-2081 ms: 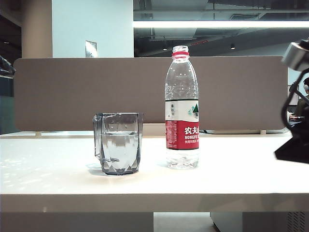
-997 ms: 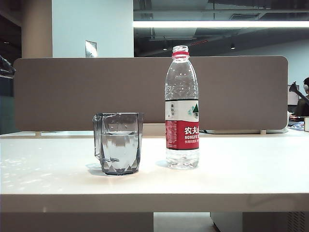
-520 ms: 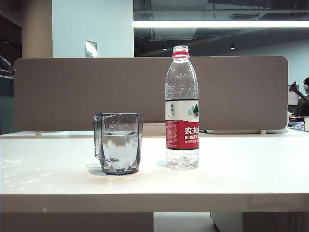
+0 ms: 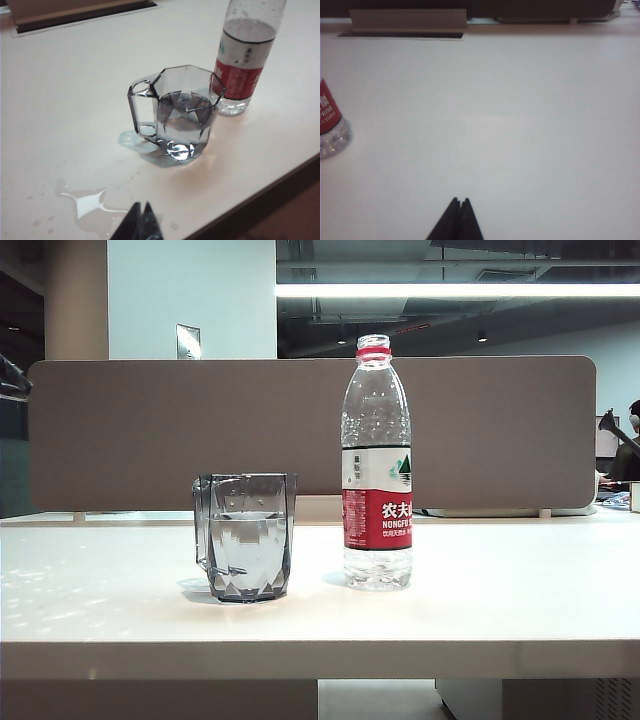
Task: Pick up the mineral water bottle on the table and pour water into the mug until it's half full.
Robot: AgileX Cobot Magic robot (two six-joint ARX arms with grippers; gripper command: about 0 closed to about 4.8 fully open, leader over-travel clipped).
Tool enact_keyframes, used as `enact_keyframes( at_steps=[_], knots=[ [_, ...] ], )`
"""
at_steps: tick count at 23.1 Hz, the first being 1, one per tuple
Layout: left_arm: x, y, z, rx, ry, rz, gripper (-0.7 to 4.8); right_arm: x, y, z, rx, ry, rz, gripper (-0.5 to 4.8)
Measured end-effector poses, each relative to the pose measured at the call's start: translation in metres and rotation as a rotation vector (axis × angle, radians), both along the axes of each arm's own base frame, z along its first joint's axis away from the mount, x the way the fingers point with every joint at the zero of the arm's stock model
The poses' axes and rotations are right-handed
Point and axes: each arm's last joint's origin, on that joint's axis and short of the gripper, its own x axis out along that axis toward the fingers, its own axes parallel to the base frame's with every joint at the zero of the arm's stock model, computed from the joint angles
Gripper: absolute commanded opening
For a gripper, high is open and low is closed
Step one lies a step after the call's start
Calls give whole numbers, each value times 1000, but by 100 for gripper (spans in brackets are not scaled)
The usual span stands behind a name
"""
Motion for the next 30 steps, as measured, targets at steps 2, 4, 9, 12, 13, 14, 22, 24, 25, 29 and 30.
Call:
enact_keyframes(
  at_steps=[2,4,9,12,13,14,22,24,25,29,30],
  knots=[
    [0,0,0,1,2,0,-5,0,0,-1,-1,9,-1,-5],
    [0,0,0,1,1,0,-5,0,-3,-1,0,12,-25,-5],
    [0,0,0,1,2,0,-5,1,-12,-1,8,12,-110,-5],
    [0,0,0,1,1,0,-5,1,-10,-1,10,13,-88,-5],
    [0,0,0,1,1,0,-5,1,-9,-1,10,13,-80,-5],
    [0,0,0,1,1,0,-5,1,-9,-1,10,13,-73,-5],
    [0,0,0,1,1,0,-5,1,-8,-1,10,13,-69,-5],
    [0,0,0,1,1,0,-5,1,-8,-1,10,13,-69,-5],
    [0,0,0,1,2,0,-5,1,-8,-1,10,13,-69,-5],
    [0,0,0,1,1,0,-5,1,-8,-1,10,13,-69,-5],
    [-2,1,1,-7,-12,1,-5,1,-8,-1,10,13,-69,-5]
  ],
)
